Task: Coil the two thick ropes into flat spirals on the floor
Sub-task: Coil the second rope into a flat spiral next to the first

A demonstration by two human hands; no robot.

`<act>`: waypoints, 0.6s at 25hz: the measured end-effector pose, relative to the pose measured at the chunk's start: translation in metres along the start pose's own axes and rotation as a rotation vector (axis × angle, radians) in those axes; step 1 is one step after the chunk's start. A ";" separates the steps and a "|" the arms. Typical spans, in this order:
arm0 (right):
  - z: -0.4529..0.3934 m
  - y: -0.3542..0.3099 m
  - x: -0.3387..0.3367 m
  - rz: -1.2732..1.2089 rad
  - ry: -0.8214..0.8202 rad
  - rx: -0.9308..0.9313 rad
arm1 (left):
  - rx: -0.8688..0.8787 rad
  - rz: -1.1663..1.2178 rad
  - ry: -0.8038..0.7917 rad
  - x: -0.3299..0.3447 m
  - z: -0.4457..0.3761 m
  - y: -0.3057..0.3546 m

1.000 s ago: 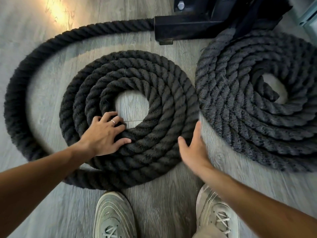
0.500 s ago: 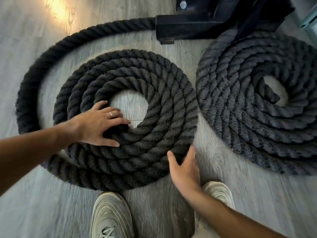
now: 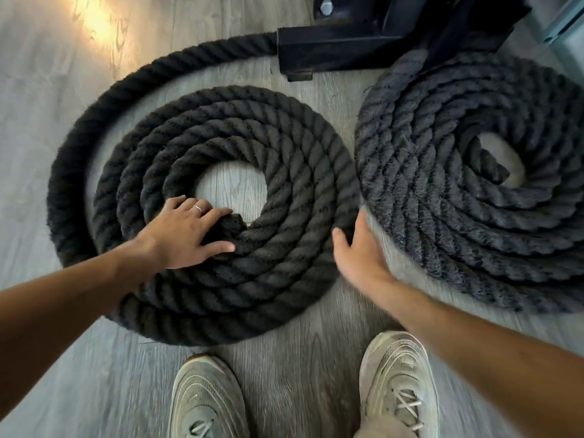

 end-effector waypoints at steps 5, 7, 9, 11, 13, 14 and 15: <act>-0.038 -0.035 -0.021 0.124 0.114 -0.086 | -0.252 0.147 0.100 -0.001 -0.008 0.041; -0.017 -0.021 -0.007 0.016 0.121 -0.015 | -0.168 0.183 0.130 -0.003 -0.001 0.019; 0.011 -0.001 0.008 -0.087 0.098 0.092 | -0.064 0.099 0.063 -0.001 0.005 -0.008; 0.029 0.008 0.020 -0.104 0.078 0.114 | -0.022 -0.015 -0.033 0.002 0.006 -0.021; 0.028 0.008 0.022 -0.109 0.089 0.095 | -0.094 -0.042 -0.043 0.001 -0.001 -0.011; 0.027 0.007 0.021 -0.111 0.088 0.092 | -0.188 -0.012 -0.017 -0.003 -0.007 0.000; 0.026 0.007 0.020 -0.116 0.085 0.088 | -0.299 0.043 0.005 -0.007 -0.016 0.012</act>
Point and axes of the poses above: each hand's wrist, its own z-axis away from the middle knuckle, its own x-axis out of the palm, y = z × x, the point moved 3 cm from there along -z, towards the middle knuckle, and after that the axes turned 11 degrees about x, right-handed, at the moved point
